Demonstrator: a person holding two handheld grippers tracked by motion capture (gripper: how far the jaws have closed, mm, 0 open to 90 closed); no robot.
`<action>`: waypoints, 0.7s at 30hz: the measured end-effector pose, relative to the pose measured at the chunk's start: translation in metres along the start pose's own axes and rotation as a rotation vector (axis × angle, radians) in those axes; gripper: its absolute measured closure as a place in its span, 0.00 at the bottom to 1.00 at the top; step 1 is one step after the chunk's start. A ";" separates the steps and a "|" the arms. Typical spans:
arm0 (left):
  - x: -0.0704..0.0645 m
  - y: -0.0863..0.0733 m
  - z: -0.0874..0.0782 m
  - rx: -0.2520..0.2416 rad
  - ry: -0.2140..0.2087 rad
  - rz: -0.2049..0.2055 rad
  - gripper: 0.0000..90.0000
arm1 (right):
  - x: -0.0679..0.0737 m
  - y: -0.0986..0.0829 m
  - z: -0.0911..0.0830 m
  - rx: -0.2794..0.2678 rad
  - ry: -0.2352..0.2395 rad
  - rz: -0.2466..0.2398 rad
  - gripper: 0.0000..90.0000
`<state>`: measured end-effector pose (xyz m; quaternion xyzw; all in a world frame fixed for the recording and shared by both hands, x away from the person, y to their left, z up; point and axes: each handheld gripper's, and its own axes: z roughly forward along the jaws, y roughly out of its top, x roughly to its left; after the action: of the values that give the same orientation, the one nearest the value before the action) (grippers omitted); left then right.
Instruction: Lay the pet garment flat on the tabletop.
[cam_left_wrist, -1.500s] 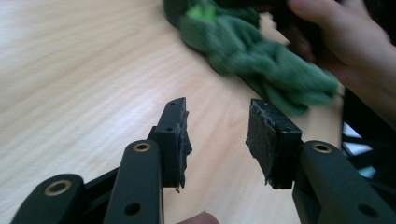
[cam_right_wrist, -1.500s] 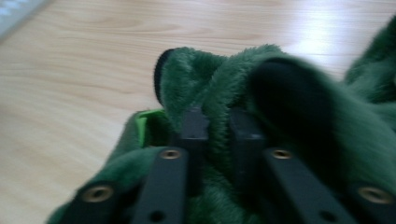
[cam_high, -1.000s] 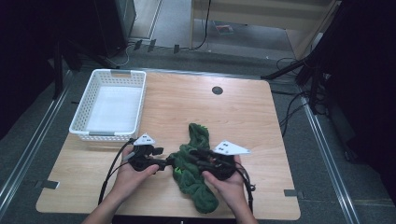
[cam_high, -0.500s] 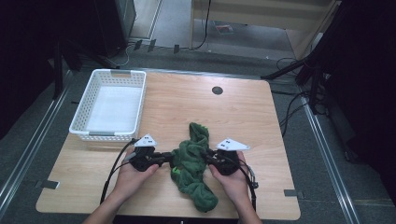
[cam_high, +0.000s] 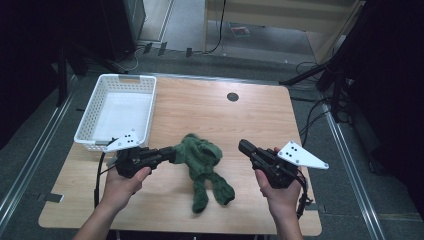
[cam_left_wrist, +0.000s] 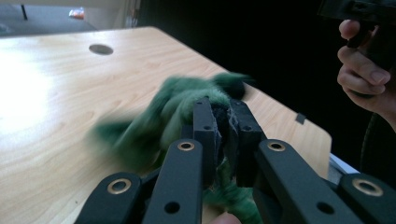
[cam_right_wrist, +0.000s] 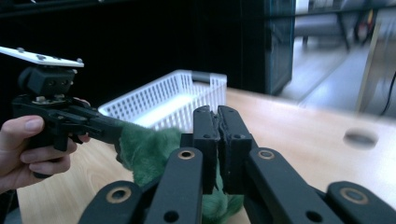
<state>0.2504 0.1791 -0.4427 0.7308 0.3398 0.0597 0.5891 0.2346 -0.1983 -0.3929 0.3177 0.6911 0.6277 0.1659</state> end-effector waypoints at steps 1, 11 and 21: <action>0.000 0.000 0.000 0.003 0.002 -0.003 0.94 | 0.000 0.000 0.000 0.000 0.000 0.000 0.91; 0.014 -0.020 0.015 0.127 0.002 -0.030 0.93 | -0.011 -0.048 0.112 0.227 -0.014 0.105 0.51; 0.029 -0.036 0.010 0.167 0.048 -0.087 0.93 | -0.038 -0.073 0.172 0.458 -0.088 0.093 0.91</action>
<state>0.2621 0.1898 -0.4876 0.7601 0.3890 0.0229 0.5200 0.3543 -0.0924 -0.4970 0.4056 0.7921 0.4471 0.0901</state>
